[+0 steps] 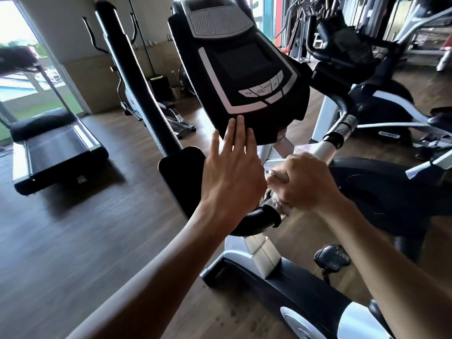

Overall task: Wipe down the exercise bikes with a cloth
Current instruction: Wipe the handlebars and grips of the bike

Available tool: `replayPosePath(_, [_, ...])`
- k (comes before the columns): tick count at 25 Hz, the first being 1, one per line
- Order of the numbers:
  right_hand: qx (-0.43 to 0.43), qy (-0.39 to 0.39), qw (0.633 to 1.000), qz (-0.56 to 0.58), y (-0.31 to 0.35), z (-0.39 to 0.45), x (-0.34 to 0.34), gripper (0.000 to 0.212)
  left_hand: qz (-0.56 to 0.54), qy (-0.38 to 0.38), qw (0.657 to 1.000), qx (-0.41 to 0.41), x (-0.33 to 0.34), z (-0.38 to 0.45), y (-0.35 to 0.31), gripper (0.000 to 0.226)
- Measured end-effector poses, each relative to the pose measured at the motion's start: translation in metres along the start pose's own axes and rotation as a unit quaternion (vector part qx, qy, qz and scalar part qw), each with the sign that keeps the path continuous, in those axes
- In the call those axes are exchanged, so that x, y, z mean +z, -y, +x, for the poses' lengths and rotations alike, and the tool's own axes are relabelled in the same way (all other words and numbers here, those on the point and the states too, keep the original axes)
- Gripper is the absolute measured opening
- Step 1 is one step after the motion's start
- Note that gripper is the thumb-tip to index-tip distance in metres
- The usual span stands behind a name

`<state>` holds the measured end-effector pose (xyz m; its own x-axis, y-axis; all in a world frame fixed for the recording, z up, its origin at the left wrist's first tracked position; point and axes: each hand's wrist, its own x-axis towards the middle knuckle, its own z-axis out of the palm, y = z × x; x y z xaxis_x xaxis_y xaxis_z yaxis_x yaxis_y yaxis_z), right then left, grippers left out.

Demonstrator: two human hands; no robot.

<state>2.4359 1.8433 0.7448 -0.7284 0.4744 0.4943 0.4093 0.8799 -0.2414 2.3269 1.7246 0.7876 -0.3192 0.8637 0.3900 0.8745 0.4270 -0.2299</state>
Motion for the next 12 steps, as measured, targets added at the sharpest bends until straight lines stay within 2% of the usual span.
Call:
replayPosePath(3, [-0.103, -0.093, 0.99, 0.036, -0.003, -0.027, 0.011, 0.026, -0.019, -0.009, 1.0, -0.001, 0.001, 0.001, -0.001, 0.066])
replayPosePath(5, [-0.101, -0.066, 0.991, 0.065, -0.022, -0.02, 0.01, 0.032, -0.024, -0.016, 1.0, 0.002, 0.002, 0.001, -0.001, 0.066])
replayPosePath(7, [-0.078, -0.041, 0.995, 0.045, -0.029, -0.009, 0.01, 0.041, -0.055, -0.032, 0.998, 0.004, -0.001, -0.001, -0.002, 0.064])
replayPosePath(12, [-0.069, -0.13, 0.989, 0.028, -0.01, -0.024, 0.023, 0.038, -0.189, -0.088, 0.976, 0.054, -0.015, -0.008, 0.021, 0.047])
